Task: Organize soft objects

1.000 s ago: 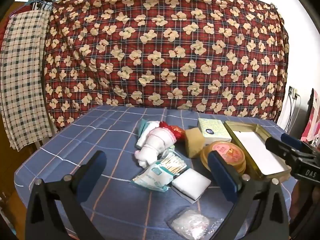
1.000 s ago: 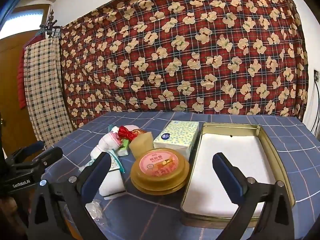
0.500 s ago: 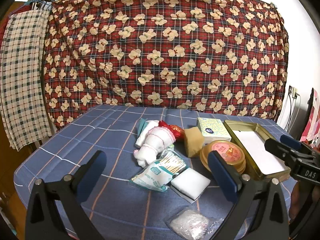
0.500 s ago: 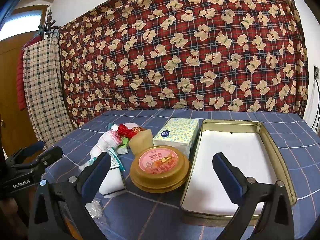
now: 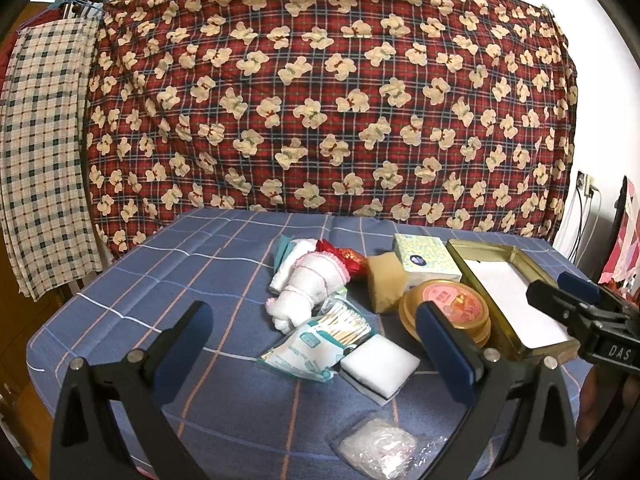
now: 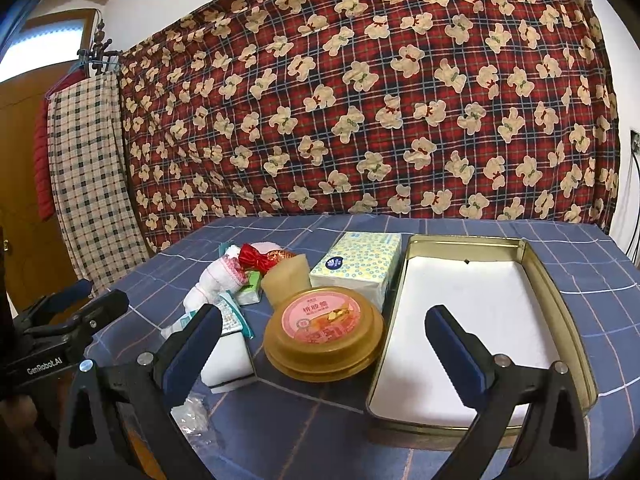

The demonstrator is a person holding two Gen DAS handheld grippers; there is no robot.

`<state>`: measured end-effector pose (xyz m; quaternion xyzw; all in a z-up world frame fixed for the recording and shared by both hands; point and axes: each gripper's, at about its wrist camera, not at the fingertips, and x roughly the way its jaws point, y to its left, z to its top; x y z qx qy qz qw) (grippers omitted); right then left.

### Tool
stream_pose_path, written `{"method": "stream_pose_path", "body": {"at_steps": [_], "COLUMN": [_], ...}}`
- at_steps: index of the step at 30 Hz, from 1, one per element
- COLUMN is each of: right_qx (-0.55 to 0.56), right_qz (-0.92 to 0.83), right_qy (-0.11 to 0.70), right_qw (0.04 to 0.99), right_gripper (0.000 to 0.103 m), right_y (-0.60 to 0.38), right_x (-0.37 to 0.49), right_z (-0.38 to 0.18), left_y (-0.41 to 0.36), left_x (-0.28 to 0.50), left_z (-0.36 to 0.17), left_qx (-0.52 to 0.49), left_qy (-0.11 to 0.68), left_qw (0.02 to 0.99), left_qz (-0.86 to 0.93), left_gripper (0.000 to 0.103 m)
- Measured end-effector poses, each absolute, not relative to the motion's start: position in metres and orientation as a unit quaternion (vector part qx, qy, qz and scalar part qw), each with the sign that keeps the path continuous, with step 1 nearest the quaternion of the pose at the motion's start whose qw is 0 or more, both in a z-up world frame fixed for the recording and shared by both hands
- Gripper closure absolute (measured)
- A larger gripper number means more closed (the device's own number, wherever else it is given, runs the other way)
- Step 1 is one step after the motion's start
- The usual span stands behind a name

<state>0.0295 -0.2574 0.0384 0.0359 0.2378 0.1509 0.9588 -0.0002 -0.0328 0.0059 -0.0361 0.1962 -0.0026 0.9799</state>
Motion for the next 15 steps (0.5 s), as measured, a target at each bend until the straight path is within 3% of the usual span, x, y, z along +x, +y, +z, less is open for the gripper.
{"method": "stream_pose_path", "body": {"at_steps": [15], "right_qx": [0.039], "right_qz": [0.151], "right_qy": [0.244], "right_qw": [0.957], "right_gripper": [0.001], "right_y": [-0.2546], "right_x": [0.0281], "right_z": [0.0380], "left_y": [-0.0384], "left_x": [-0.0006], "left_z": [0.0067], "left_qx": [-0.036], "left_qy": [0.198], "left_qw": [0.980], "left_qz": [-0.003], "left_gripper": [0.000]}}
